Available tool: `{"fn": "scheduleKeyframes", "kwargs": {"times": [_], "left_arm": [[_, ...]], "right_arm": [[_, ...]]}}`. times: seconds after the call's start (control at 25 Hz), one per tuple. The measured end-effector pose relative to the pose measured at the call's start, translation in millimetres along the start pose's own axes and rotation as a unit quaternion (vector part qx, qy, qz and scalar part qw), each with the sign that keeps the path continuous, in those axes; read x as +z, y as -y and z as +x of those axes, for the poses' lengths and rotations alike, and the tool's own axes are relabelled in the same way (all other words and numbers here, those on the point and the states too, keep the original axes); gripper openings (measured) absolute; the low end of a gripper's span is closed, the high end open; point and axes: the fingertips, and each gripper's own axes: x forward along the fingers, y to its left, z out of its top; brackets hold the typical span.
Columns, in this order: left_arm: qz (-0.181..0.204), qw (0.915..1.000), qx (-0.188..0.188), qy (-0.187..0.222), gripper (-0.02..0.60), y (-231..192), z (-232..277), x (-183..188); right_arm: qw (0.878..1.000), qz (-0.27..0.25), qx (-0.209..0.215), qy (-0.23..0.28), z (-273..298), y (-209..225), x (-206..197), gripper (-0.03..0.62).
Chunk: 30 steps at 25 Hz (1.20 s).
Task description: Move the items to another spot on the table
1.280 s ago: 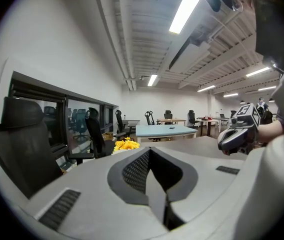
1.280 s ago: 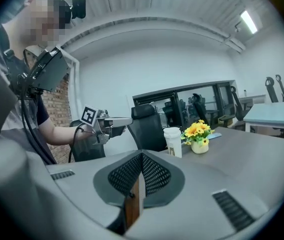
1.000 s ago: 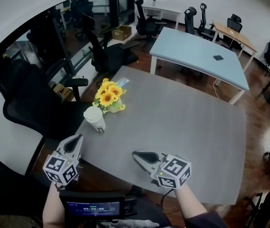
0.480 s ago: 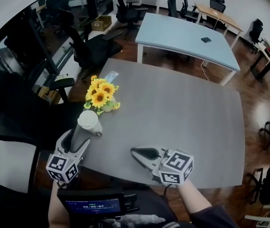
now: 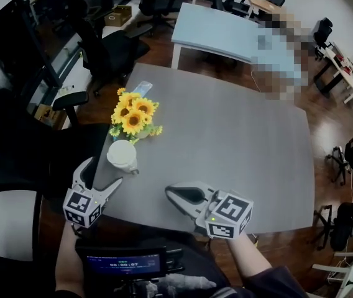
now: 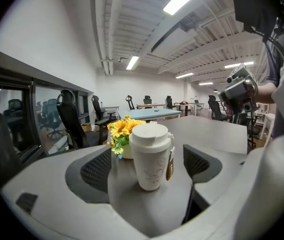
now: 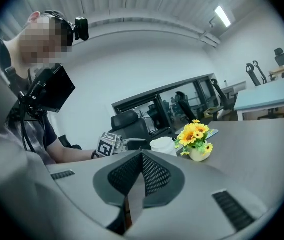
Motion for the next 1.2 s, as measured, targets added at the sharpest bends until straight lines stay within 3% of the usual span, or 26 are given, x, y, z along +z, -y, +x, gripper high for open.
{"fn": "scheduleKeyframes", "kwargs": {"times": [0.12,0.32,0.68,1.2], "left_arm": [[0.024,0.9996,-0.014,-0.008,0.448,-4,10,-8],[0.018,0.9987,-0.048,-0.005,0.448,-5,27,-16],[0.040,0.9935,-0.105,-0.015,0.448,6,62,-37],[0.047,0.9906,-0.128,-0.016,0.448,14,105,-48]], "right_arm": [[1.000,0.002,-0.013,-0.003,8,0,0,-0.017],[1.000,0.004,-0.029,-0.005,16,4,3,-0.017],[0.998,0.017,-0.064,-0.014,16,14,0,-0.017],[0.995,0.035,-0.091,-0.030,13,23,-14,-0.017]]}}
